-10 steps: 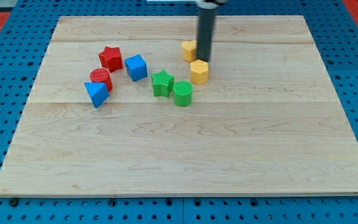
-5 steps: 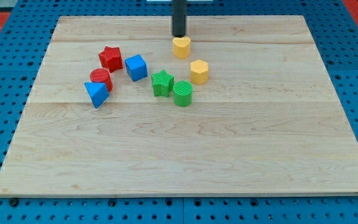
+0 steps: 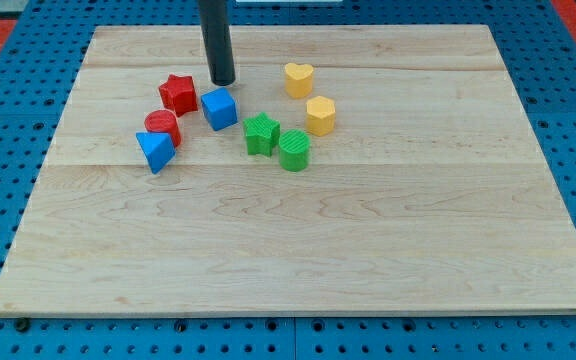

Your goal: Move the heart at the top of the hexagon

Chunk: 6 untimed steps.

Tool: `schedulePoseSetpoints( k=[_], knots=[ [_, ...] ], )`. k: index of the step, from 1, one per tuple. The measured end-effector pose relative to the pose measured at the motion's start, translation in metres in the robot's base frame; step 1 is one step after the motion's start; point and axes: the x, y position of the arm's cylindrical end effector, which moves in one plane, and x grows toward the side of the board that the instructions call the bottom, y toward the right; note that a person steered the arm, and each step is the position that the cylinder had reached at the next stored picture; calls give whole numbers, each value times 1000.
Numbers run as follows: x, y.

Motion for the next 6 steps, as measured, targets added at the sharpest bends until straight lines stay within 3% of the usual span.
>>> schedulePoseSetpoints(
  k=[1, 2, 4, 5, 6],
  knots=[
    [-34, 32],
    [-38, 103],
    [-24, 35],
    [-5, 46],
    [-12, 96]
  ],
)
